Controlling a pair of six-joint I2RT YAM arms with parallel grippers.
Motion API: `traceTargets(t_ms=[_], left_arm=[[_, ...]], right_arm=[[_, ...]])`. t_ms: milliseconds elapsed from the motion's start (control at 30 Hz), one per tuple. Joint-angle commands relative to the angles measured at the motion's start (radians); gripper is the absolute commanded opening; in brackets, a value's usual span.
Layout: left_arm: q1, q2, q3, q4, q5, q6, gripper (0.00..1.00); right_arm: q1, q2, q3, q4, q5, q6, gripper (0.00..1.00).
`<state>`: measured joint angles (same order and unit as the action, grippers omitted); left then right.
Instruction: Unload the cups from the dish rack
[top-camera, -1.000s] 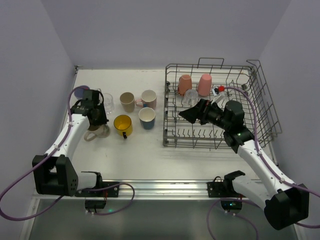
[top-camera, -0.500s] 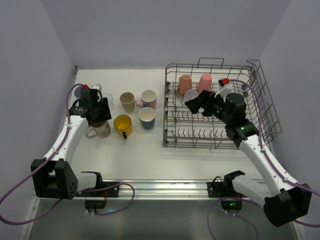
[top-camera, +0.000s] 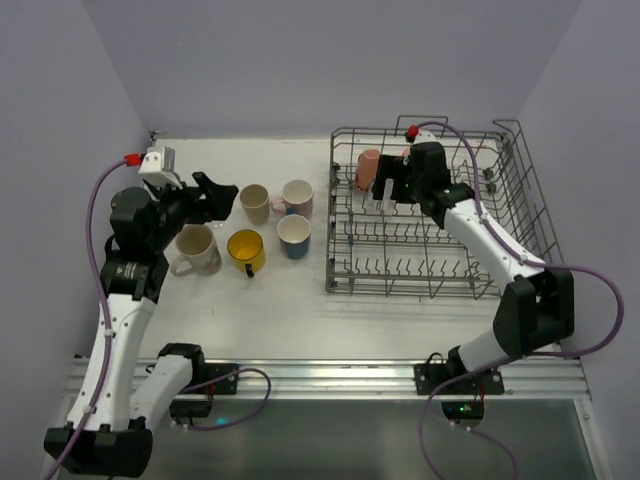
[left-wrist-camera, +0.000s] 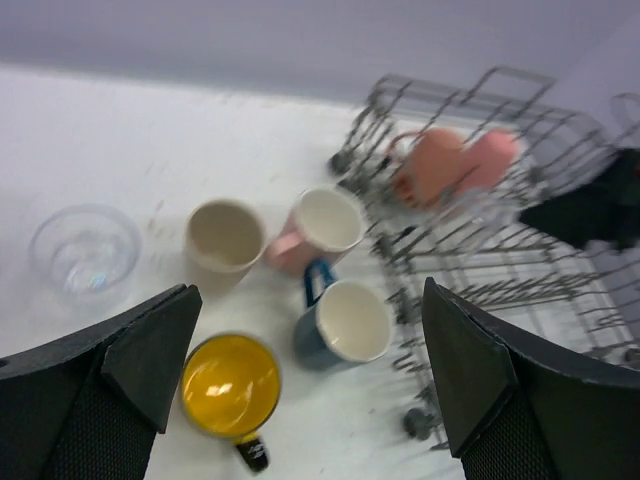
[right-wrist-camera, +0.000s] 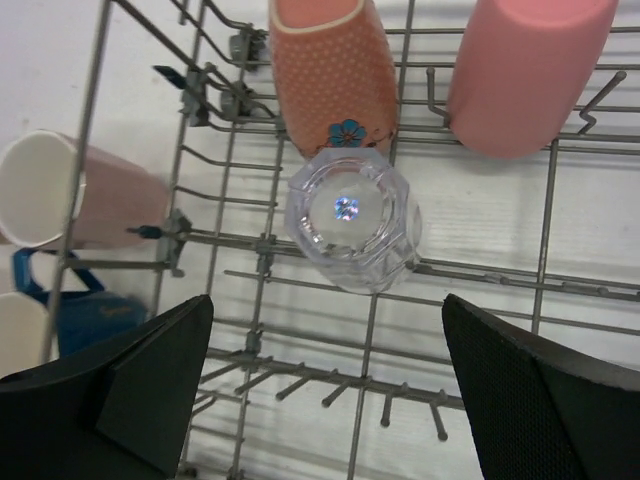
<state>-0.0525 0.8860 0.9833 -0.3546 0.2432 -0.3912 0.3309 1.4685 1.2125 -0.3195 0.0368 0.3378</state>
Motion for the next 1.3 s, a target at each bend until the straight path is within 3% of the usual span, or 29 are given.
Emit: traceTargets(t_ms=[0,133,233,400,533,667,700,767,833,967,1267], left_arm=[[0.0,-0.082,-0.081,0.264,0.287,-0.083,1.0],[-0.074,-0.122,-0.147,0.38,0.41,-0.091,1.0],[-0.151,-0.134,-0.175,0.391,0.401,-0.04,1.0],[-0.188,-0.139,-0.219,0.388,0.361,0.015,1.0],[-0.211,-0.137,-0.216,0.37,0.36,0.031,1.0],[-0.218,-0.139,-0.219,0.364,0.364,0.032,1.0],[-0.219,-0.139,-0.219,0.365,0.366,0.031,1.0],[-0.219,-0.13,-0.219,0.373,0.376,0.019,1.0],[-0.219,-0.113,-0.218,0.388,0.402,0.0,1.0],[-0.219,-0.079,-0.215,0.427,0.442,-0.055,1.0],[-0.222,-0.006,-0.213,0.589,0.479,-0.256,0.97]], right_arm=[[0.01,0.09,0.12,-0.058,0.107,-0.074,0.99],[0.02,0.203,0.208,-0.091,0.14,-0.092,0.99],[0.031,0.277,0.269,-0.112,0.158,-0.105,0.97],[0.042,0.369,0.341,-0.141,0.204,-0.108,0.92],[0.045,0.411,0.369,-0.154,0.21,-0.092,0.77],[0.053,0.437,0.392,-0.171,0.224,-0.085,0.75],[0.053,0.438,0.394,-0.171,0.23,-0.085,0.58],[0.054,0.42,0.391,-0.161,0.251,-0.088,0.46],[0.053,0.376,0.383,-0.144,0.27,-0.089,0.22],[0.054,0.236,0.329,-0.069,0.291,-0.08,0.2],[0.053,-0.112,0.124,0.091,0.137,0.064,0.2]])
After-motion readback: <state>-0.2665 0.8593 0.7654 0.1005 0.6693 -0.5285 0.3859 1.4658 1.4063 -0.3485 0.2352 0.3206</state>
